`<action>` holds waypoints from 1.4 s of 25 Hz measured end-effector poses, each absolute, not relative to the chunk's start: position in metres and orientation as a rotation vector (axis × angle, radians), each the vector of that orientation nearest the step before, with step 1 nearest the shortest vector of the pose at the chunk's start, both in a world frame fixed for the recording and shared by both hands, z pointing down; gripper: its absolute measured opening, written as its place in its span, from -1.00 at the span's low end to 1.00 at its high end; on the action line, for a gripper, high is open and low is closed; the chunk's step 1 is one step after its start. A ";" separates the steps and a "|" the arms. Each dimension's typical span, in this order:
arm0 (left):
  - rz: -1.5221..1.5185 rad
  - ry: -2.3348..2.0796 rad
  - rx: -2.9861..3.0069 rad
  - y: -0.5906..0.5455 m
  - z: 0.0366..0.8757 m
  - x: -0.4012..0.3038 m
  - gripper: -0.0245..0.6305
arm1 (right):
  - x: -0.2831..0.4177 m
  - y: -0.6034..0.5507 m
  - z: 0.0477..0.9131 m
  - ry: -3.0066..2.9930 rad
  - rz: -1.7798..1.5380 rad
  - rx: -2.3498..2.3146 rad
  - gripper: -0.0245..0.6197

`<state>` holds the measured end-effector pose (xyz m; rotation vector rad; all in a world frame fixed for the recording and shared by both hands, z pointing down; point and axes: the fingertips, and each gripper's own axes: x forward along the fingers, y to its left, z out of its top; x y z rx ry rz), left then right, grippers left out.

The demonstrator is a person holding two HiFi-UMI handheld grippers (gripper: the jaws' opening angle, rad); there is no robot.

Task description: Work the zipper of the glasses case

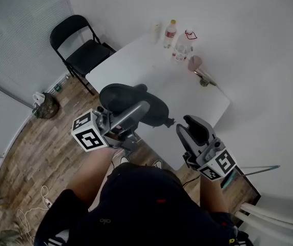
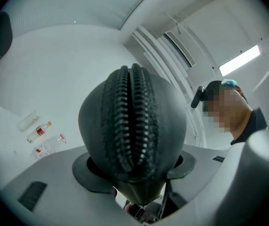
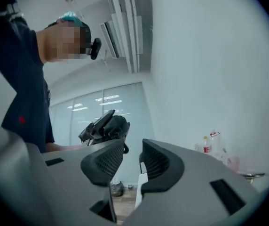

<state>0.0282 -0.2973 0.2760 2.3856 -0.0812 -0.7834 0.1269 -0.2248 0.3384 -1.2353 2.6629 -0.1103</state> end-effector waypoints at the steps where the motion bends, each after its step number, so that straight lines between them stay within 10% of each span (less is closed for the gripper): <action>1: -0.800 -0.098 2.369 -0.298 0.272 0.026 -0.05 | 0.123 -0.222 0.344 2.649 -0.116 -1.276 -0.52; 35: -0.580 -0.319 2.445 -0.314 0.294 0.056 -0.06 | 0.101 -0.262 0.363 2.817 0.207 -1.736 -0.87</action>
